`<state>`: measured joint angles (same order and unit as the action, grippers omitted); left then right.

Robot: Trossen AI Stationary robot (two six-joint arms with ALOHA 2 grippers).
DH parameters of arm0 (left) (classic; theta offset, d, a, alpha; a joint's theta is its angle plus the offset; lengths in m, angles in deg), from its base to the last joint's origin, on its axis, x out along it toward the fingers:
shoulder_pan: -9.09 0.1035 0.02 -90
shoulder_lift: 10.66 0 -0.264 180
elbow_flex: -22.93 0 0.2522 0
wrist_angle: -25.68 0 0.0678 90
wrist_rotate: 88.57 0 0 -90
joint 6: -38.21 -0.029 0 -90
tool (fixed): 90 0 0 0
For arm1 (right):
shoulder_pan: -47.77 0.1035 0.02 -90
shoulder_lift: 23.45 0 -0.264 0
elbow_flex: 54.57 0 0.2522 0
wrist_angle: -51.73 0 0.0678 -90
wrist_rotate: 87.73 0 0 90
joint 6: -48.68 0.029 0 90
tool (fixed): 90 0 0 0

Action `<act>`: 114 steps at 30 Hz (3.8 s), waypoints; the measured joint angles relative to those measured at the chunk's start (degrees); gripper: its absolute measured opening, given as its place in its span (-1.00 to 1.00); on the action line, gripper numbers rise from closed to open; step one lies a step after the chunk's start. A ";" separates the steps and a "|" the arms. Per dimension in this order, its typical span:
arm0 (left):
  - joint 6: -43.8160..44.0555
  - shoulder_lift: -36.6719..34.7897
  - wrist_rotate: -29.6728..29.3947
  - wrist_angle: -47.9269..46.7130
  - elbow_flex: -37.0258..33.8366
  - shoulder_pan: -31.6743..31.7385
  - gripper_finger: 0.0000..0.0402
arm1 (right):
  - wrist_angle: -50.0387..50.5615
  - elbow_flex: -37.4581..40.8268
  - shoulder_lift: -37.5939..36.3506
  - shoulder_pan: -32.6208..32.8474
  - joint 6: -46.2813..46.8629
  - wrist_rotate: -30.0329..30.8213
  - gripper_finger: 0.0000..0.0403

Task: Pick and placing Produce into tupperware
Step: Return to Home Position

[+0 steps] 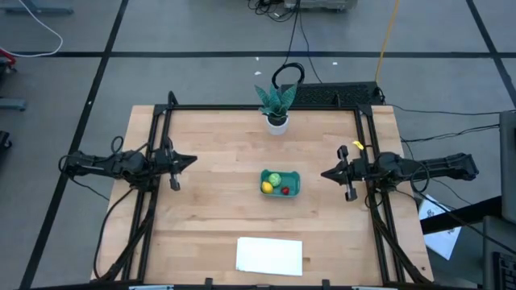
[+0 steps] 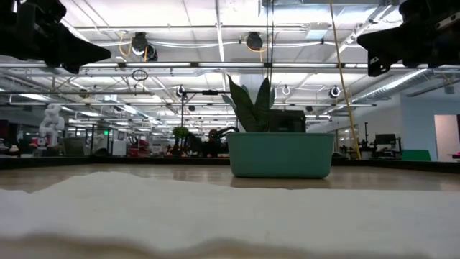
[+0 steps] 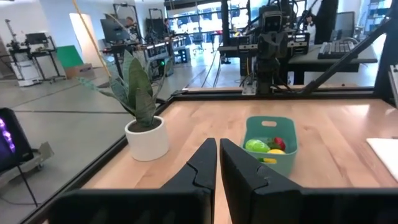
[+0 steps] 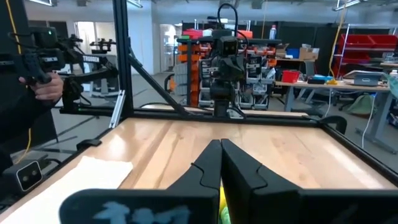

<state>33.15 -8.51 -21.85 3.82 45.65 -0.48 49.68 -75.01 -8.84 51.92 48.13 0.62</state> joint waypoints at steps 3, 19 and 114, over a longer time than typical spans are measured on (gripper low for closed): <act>-0.34 0.00 0.32 -0.02 -0.01 0.00 -0.87 | 1.23 0.00 0.00 -0.02 -0.07 0.00 -1.00; -0.39 0.00 0.75 -2.05 -0.01 -0.02 -0.87 | 4.42 0.00 0.00 -0.04 0.30 -1.52 -1.00; 0.83 0.00 0.86 -2.39 -0.01 -0.02 -0.87 | 3.65 -0.03 0.00 -0.03 -1.67 -1.45 -1.00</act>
<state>33.98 -8.51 -20.98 1.43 45.64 -0.50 53.33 -75.04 -8.84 51.89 46.46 -0.83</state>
